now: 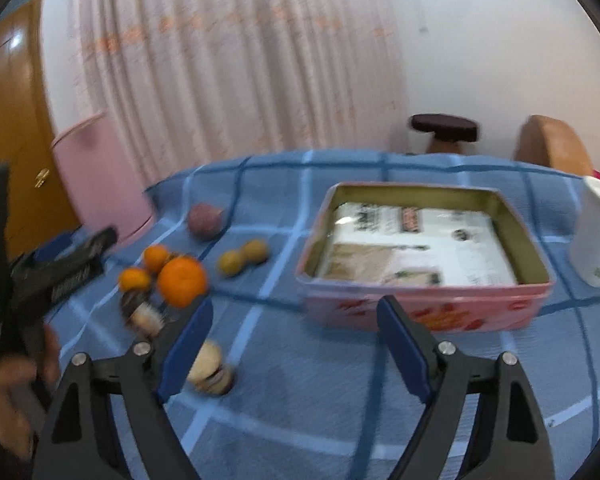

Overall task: Organize fruits
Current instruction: 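Grasp the beige round cake slice with the right tool while the left tool grasps the brown-layered cake slice, then carry both cake slices into the pink tin and open both tools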

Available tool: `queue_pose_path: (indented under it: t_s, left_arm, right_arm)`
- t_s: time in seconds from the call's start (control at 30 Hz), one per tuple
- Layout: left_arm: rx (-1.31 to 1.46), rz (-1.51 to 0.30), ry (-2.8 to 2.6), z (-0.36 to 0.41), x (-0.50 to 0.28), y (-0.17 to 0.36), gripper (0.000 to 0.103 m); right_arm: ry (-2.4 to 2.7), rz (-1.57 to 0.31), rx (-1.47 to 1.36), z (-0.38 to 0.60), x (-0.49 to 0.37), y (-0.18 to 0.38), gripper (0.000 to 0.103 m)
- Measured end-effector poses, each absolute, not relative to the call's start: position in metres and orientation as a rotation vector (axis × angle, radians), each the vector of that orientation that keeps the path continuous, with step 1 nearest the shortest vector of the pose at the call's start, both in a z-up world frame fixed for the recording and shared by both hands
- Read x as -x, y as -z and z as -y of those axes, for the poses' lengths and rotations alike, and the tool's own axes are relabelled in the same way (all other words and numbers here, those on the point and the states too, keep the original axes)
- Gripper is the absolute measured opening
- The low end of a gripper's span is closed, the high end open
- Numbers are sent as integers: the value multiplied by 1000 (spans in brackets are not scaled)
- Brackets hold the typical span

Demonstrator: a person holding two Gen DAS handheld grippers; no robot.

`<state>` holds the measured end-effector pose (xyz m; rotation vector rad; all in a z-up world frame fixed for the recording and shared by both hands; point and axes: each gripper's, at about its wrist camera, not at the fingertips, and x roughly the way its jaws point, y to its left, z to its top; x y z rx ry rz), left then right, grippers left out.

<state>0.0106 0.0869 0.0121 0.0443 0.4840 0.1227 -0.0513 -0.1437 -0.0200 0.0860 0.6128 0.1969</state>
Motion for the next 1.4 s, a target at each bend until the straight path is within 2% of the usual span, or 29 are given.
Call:
queue_pose_path:
  t_s: [0.23, 0.37, 0.43, 0.47, 0.5, 0.83, 1.0, 1.03, 1.07, 1.17, 1.2, 1.4]
  left_arm:
    - [-14, -511, -71, -99, -7, -12, 78]
    - [-52, -512, 10, -85, 0, -11, 78]
    - [-68, -517, 29, -80, 1, -9, 78]
    - [-68, -521, 35, -79, 1, -9, 78]
    - [-64, -529, 47, -78, 3, -8, 78]
    - [-83, -592, 219, -53, 32, -3, 78]
    - [-127, -694, 222, -30, 22, 16, 77]
    - [-135, -722, 215, -28, 18, 20, 69]
    - [-132, -738, 214, -28, 17, 23, 57]
    - [-60, -817, 239, -32, 5, 33, 40]
    - [-49, -840, 244, -33, 1, 36, 37]
    - [36, -832, 259, -43, 2, 34, 36]
  right_arm:
    - [-346, -693, 42, 103, 51, 31, 77]
    - [-359, -778, 95, 92, 44, 43, 63]
    - [-358, -820, 104, 89, 41, 48, 51]
    - [-361, -840, 106, 89, 39, 51, 40]
    - [-369, -861, 104, 89, 37, 54, 37]
    - [-237, -768, 8, 126, 42, 33, 37]
    - [-199, -725, -42, 141, 46, 22, 37]
    - [-198, -723, -44, 141, 44, 21, 37]
    - [-200, -722, -47, 141, 44, 20, 37]
    - [-206, -723, -49, 139, 42, 20, 37]
    - [-206, -723, -48, 139, 42, 21, 37]
    - [-195, -689, -82, 147, 48, 15, 37]
